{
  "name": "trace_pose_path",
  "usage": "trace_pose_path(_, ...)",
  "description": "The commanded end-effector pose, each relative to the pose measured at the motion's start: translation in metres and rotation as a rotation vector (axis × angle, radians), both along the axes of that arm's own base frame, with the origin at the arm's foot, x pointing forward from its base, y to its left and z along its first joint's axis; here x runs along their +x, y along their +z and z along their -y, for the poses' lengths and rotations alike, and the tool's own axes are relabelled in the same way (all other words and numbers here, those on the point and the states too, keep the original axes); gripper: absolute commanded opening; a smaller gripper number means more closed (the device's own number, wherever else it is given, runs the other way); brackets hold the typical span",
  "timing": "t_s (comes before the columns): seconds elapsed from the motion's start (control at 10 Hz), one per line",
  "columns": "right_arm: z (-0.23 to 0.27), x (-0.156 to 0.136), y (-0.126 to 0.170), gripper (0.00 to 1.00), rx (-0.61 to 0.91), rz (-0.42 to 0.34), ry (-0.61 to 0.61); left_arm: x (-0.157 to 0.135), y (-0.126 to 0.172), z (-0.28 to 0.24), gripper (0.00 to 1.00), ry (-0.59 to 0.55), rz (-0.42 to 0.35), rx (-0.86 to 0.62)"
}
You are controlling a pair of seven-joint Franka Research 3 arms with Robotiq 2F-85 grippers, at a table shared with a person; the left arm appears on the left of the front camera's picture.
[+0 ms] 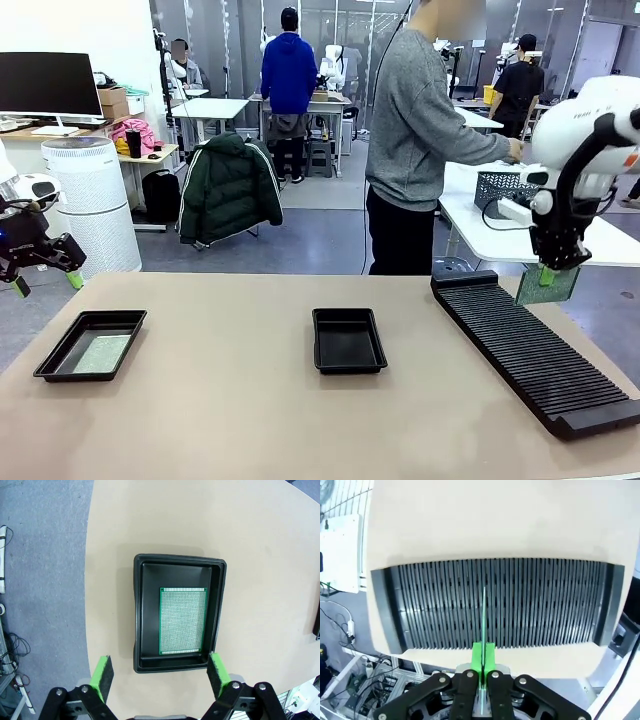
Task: Inspect and transfer BCBs to ESD trays.
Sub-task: Pick up the Blank PCB from the PCB Rack and place it in the right ESD tray.
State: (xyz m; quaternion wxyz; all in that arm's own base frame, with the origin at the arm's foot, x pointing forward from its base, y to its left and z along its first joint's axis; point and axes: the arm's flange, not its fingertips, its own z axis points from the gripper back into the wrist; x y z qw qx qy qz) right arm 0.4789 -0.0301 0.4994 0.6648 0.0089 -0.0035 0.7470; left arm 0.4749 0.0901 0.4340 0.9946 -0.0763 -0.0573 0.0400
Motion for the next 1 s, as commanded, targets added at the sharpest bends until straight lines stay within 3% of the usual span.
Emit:
trace_pose_path(0.0, -0.008, -0.005, 0.026, 0.02, -0.03, -0.018, -0.053, -0.001, -0.003, -0.002, 1.0, -0.017, 0.018, -0.007)
trace_pose_path(0.5, -0.011, -0.019, 0.076, 0.02, 0.002, -0.024, -0.133, -0.001, -0.003, -0.002, 1.0, -0.017, 0.018, -0.007)
trace_pose_path(0.8, -0.002, -0.027, 0.088, 0.02, 0.033, 0.001, -0.181, -0.001, -0.003, -0.002, 1.0, -0.017, 0.018, -0.007)
trace_pose_path(0.9, -0.006, -0.02, 0.078, 0.02, 0.003, -0.006, -0.126, -0.001, -0.003, -0.002, 1.0, -0.017, 0.018, -0.007)
